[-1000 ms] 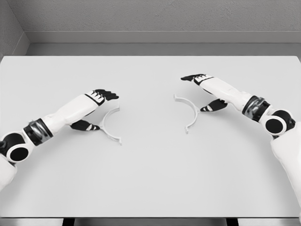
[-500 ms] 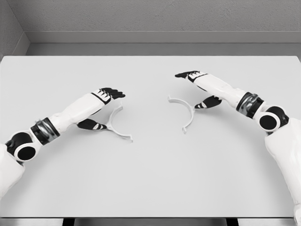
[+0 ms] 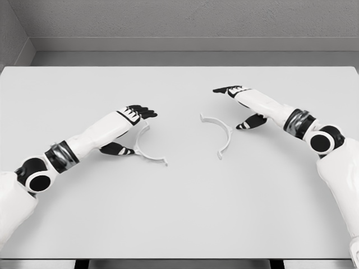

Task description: Assemble PVC drainage pipe clamps

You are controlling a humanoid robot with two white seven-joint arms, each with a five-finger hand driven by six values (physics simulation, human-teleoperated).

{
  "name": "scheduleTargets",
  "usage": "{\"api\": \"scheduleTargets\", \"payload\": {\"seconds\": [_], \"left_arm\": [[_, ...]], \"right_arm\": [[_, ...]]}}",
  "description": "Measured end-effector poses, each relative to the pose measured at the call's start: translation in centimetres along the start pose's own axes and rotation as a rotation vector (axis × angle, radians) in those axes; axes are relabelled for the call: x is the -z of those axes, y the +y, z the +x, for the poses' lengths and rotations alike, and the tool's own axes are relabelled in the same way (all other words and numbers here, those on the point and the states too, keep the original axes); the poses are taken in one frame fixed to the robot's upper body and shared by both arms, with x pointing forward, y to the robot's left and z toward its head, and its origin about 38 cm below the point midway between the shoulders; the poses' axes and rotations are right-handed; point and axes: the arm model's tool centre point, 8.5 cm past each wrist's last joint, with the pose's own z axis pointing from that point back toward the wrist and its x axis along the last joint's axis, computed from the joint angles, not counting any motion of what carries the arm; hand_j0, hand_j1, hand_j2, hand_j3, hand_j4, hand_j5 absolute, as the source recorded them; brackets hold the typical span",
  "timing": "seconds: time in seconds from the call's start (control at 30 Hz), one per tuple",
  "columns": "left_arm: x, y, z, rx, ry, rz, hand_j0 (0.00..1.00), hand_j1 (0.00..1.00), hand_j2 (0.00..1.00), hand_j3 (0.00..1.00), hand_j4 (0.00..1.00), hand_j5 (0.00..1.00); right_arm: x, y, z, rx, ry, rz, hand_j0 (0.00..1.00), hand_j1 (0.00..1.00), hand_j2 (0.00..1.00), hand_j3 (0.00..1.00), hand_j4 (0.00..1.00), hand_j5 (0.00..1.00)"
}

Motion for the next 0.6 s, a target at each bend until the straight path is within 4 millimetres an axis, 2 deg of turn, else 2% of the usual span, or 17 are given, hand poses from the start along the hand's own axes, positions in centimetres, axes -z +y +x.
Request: {"api": "scheduleTargets", "payload": {"seconds": [0.37,0.6], "left_arm": [[-0.1,1.2,-1.4,0.018,0.031,0.003,1.0,1.0,1.0,1.0,1.0,1.0],[-0.4,0.8,-2.1,0.009,0.052,-0.008,1.0,1.0,1.0,1.0,1.0,1.0]], "right_arm": [[0.5,0.2,1.3,-0.025,-0.035,0.011,1.0,1.0,1.0,1.0,1.0,1.0],[1.5,1.0,2.2,-0.018,-0.061,0.027,1.0,1.0,1.0,1.0,1.0,1.0]]}}
